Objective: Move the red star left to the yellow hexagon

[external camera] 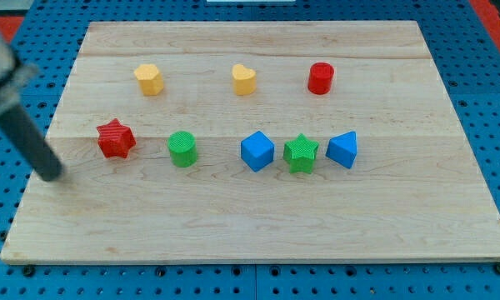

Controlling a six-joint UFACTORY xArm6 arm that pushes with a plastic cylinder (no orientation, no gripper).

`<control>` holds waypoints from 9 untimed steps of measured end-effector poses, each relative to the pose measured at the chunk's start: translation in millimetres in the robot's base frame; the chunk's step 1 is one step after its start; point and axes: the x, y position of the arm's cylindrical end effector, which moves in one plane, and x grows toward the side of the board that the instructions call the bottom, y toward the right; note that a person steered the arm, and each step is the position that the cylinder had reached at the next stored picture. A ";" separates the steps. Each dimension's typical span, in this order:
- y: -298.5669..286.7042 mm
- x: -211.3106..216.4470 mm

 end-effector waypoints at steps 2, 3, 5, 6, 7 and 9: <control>52.2 -25.0; 41.1 -54.9; 24.4 -113.9; 19.0 -132.0; 8.2 -154.5; 13.4 -154.9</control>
